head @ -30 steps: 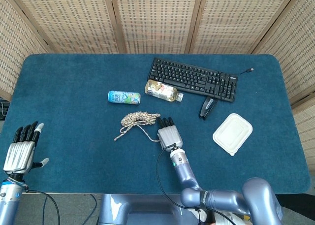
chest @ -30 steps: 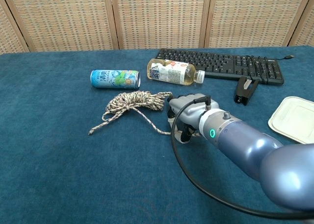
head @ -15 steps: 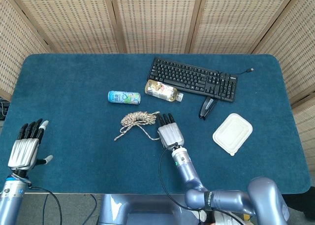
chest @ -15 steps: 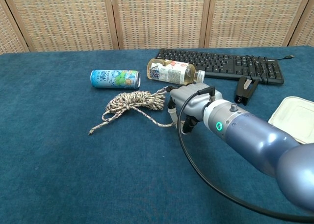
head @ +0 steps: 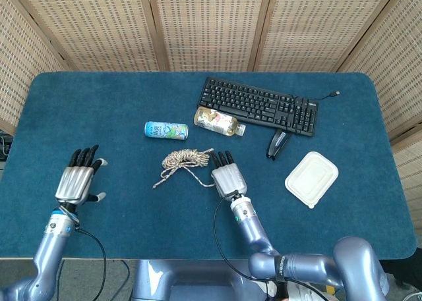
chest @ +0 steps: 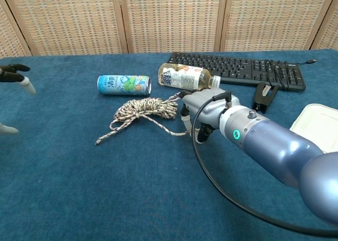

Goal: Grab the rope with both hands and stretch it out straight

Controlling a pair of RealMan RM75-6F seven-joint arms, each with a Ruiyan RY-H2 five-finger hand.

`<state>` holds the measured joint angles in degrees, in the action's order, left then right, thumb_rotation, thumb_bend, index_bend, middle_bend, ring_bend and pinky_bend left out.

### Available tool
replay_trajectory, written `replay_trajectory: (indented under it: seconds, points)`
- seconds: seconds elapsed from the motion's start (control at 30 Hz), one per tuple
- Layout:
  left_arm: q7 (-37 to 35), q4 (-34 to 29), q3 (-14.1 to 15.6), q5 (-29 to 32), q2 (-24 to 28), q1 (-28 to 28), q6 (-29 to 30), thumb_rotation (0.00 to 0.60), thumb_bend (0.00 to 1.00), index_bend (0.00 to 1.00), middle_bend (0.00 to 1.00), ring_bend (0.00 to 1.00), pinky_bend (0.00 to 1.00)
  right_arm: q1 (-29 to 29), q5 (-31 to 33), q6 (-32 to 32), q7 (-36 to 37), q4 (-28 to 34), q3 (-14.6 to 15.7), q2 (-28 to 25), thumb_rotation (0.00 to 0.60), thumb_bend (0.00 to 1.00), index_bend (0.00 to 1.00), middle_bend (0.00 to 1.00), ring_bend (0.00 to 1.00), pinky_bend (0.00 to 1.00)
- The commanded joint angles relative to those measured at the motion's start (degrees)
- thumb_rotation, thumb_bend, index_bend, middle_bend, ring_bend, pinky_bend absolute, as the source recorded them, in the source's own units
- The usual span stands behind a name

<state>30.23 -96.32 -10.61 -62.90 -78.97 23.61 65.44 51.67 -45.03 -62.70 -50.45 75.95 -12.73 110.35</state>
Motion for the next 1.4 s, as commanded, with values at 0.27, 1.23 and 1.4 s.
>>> replay_trajectory:
  seconds: [0.27,1.23,1.4]
  points:
    - [-0.61,6.77,-3.47,9.87,-7.93,9.19,-9.74,0.600,0.07,0.37,0.00,0.00,0.00,0.08,0.66,0.53,-0.41,-0.57,-0.38,-0.07,0.600,0.45,0.74,0.02,0.00,0.00]
    - [-1.33,15.50,-4.29,23.91,-18.87,17.70,-10.89,0.600,0.17,0.47,0.00,0.00,0.00,-0.17,0.69,1.71,-0.08,-2.07,-0.10,-0.13,0.600,0.45,0.75,0.03,0.00,0.00]
    - [-3.08,17.11,-4.29,23.72,-19.46,18.31,-11.97,0.600,0.22,0.48,0.00,0.00,0.00,-0.18,0.69,1.88,0.09,-2.39,-0.21,-0.13,0.600,0.45,0.75,0.03,0.00,0.00]
